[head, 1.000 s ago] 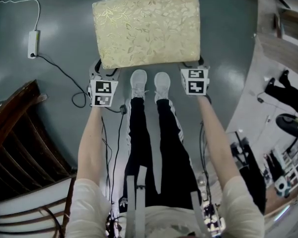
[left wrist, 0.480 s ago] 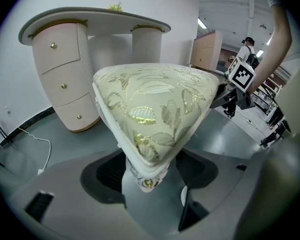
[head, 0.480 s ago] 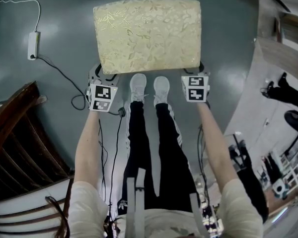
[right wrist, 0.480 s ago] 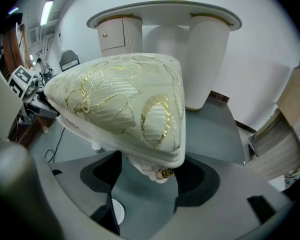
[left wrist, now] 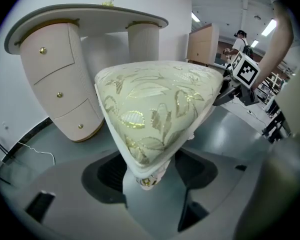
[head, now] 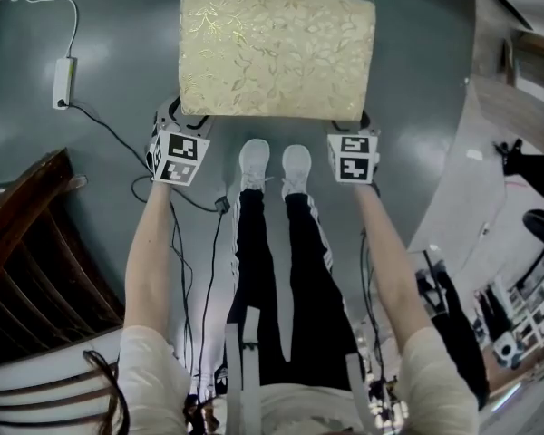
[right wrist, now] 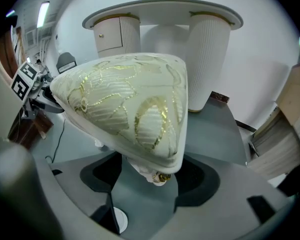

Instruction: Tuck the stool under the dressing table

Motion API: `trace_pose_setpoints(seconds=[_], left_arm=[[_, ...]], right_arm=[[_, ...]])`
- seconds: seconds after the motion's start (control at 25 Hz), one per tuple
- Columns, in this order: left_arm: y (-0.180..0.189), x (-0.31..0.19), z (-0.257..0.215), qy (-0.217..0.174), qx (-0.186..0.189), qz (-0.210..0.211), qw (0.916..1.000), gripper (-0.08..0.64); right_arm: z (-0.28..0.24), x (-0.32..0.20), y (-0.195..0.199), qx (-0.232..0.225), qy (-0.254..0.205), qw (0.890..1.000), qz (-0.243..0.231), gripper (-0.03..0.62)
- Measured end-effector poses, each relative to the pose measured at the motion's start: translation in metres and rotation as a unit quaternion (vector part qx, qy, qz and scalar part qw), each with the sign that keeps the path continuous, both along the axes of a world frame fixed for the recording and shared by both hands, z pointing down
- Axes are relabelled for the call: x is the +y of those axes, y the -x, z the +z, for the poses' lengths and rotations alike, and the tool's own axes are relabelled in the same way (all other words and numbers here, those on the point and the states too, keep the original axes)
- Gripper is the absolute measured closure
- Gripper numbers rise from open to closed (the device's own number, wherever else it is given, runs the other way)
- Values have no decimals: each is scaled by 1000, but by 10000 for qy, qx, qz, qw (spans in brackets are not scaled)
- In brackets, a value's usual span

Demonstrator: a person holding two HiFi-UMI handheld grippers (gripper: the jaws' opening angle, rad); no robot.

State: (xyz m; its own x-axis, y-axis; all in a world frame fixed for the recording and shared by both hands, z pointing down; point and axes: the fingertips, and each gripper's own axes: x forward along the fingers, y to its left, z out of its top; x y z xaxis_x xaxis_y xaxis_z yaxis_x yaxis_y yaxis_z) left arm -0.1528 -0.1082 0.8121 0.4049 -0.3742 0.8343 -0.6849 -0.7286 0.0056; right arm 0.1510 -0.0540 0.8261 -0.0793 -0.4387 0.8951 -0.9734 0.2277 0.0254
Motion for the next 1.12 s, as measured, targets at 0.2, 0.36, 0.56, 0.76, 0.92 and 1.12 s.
trace_pose_setpoints(seconds=[0.2,0.36,0.56,0.76,0.92,1.12], left_arm=[[-1,-3,-2,-118,37,-8,9999,253],[-1,0,-4,-157,65,-54,9998,253],[1,0,-3,-132,26,-83,9999,253],[-1,1,-3,-52,-15,-65,10000,254],[0,1,-1,-142,-14,-64,9999,255],[0,8,6,20,-27,-29,10000,255]], right_arm=[[0,-6,0,51,-47,10000,-44,267],[-1,-5,-1,62,-34,10000,-66,267],[2,-7,1,48,-5,10000,-78,267],[2,-5,0,52,88,9999,-89,267],[1,-7,-1,136,-33,9998,-147,267],[4,-4,-4,238,19,9995,-209,267]])
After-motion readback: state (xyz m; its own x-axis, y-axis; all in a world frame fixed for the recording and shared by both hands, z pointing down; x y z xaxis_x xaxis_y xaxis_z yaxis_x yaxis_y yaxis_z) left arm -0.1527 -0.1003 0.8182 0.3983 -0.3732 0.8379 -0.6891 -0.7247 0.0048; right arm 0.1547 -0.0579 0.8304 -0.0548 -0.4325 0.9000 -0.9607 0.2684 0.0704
